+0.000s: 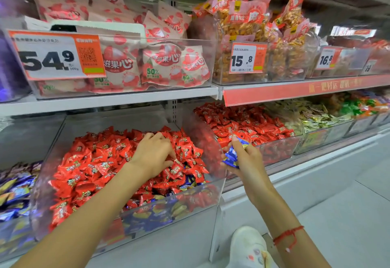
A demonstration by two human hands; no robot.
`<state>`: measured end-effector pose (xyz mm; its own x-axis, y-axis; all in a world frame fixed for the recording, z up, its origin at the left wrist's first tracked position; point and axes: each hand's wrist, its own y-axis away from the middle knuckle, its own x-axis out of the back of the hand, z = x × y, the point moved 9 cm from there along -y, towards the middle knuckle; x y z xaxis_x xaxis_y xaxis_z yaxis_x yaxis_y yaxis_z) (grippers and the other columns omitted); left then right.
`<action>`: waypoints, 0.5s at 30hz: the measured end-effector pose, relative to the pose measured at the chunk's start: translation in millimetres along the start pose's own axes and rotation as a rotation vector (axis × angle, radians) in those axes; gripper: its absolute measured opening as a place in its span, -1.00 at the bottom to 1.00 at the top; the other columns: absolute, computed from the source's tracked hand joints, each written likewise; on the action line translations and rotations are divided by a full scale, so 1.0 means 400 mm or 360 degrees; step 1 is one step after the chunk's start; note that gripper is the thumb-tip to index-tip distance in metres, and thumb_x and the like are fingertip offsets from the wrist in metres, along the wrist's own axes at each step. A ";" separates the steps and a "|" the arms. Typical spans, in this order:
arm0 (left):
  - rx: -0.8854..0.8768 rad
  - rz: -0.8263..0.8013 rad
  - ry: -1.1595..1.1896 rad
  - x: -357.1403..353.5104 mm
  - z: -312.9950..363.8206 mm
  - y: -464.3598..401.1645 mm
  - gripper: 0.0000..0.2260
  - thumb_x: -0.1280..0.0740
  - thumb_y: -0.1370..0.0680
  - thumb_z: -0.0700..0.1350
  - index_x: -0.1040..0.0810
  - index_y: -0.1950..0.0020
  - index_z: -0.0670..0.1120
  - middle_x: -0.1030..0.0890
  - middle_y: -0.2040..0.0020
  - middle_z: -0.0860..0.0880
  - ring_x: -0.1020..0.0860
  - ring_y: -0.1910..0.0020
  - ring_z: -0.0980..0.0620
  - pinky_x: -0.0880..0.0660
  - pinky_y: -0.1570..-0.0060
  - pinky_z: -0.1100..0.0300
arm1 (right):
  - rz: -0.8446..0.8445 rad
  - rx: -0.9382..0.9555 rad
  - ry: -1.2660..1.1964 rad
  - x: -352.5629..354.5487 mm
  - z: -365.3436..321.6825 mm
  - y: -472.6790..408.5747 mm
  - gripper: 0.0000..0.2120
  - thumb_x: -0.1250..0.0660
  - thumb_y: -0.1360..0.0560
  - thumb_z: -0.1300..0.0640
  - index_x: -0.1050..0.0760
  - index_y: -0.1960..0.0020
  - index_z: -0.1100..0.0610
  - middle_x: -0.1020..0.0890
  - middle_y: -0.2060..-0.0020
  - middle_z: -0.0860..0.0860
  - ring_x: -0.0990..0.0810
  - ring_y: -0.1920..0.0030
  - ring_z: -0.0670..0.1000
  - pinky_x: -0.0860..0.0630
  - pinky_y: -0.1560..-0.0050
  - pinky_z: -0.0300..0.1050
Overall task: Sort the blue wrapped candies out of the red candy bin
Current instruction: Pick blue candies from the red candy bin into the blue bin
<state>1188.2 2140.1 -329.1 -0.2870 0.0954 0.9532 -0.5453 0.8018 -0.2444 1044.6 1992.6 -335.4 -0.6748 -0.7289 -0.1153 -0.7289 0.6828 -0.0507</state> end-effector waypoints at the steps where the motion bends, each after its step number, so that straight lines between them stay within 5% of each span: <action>1: -0.0045 0.0006 -0.0009 0.009 0.016 0.000 -0.75 -0.37 -0.52 0.10 -0.59 -0.19 0.17 -0.53 -0.24 0.16 -0.35 -0.29 0.06 -0.21 -0.28 0.12 | -0.0008 0.0028 0.0017 0.000 -0.004 0.000 -0.73 -0.21 -0.61 0.03 -0.43 0.13 0.22 -0.43 0.28 0.13 -0.51 0.31 0.00 -0.54 0.38 -0.29; 7: -0.0423 -0.0331 0.0226 -0.031 0.149 0.017 -0.70 -0.34 -0.51 0.20 -0.62 -0.17 0.13 -0.63 -0.07 0.09 -0.46 -0.12 0.04 -0.32 -0.04 0.16 | -0.0071 0.0312 0.0361 -0.025 -0.044 0.015 -0.58 -0.24 -0.61 0.08 -0.19 0.38 0.07 -0.30 0.60 -0.19 -0.36 0.46 -0.12 -0.49 0.30 -0.20; 10: -0.0438 -0.0504 0.0001 -0.084 0.161 0.013 -0.62 -0.28 -0.53 0.24 -0.58 -0.26 0.11 -0.61 -0.11 0.00 -0.43 -0.16 -0.03 -0.33 -0.07 0.13 | -0.0079 0.0370 0.0420 -0.028 -0.047 0.022 -0.58 -0.23 -0.61 0.08 -0.20 0.39 0.05 -0.30 0.61 -0.19 -0.33 0.48 -0.15 -0.49 0.20 -0.04; 15: -0.0372 -0.0487 0.0216 -0.086 0.166 -0.010 -0.80 -0.40 -0.50 0.10 -0.70 -0.04 0.06 -0.68 0.05 0.13 -0.56 0.02 0.04 -0.24 0.12 0.23 | -0.0075 0.0419 0.0414 -0.025 -0.048 0.022 -0.59 -0.24 -0.60 0.07 -0.21 0.38 0.07 -0.31 0.56 -0.18 -0.34 0.43 -0.10 -0.54 0.18 0.06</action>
<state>1148.0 2094.4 -372.9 -0.0240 -0.1039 0.9943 -0.3912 0.9163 0.0863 1042.7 2005.0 -315.9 -0.6726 -0.7251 0.1476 -0.7281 0.6129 -0.3070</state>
